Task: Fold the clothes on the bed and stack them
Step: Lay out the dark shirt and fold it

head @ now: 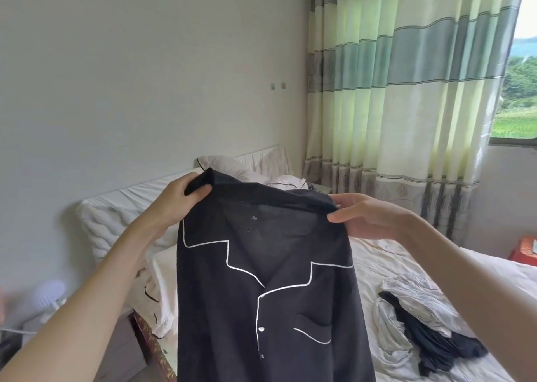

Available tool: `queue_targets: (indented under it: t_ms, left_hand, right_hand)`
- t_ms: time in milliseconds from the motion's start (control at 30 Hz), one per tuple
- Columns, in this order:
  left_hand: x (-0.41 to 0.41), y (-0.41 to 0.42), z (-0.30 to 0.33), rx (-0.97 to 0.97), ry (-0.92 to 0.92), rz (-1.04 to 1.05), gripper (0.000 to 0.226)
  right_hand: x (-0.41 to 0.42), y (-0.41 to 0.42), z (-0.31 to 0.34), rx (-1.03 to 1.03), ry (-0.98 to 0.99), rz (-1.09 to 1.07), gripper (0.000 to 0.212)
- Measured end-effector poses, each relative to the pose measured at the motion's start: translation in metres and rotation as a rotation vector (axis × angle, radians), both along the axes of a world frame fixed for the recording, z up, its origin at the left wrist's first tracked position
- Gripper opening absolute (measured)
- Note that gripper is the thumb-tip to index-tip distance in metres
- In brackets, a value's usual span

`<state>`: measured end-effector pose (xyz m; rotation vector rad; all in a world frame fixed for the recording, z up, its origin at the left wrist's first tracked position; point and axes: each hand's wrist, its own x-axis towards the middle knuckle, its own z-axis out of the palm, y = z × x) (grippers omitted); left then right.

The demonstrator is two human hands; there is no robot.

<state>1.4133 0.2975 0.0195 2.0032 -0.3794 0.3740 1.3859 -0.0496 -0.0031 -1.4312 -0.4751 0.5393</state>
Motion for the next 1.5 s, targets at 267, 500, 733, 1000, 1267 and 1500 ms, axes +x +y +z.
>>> queue_targets:
  t_ms: [267, 500, 733, 1000, 1267, 1500]
  left_hand:
    - [-0.005, 0.012, -0.013, -0.149, 0.108, -0.006, 0.007]
    - [-0.022, -0.003, -0.014, -0.131, 0.117, -0.058, 0.009]
    - [-0.046, -0.011, -0.026, 0.037, -0.002, -0.007, 0.006]
    - [-0.088, -0.011, -0.1, -0.093, 0.02, 0.19, 0.007]
    - [-0.142, -0.012, -0.139, -0.147, 0.039, 0.161, 0.01]
    - [-0.193, -0.017, -0.156, -0.05, -0.101, 0.232, 0.02]
  right_hand:
    - [-0.011, 0.011, -0.004, -0.026, -0.019, 0.081, 0.045]
    - [0.009, 0.032, -0.02, -0.581, -0.456, -0.65, 0.024]
    - [0.002, 0.031, -0.047, -0.542, -0.42, -0.711, 0.043]
    - [-0.04, 0.028, -0.099, -0.551, -0.466, -0.639, 0.038]
    - [-0.084, 0.019, -0.137, -0.368, -0.227, -0.525, 0.032]
    - [-0.142, 0.027, -0.135, -0.599, -0.471, -0.705, 0.019]
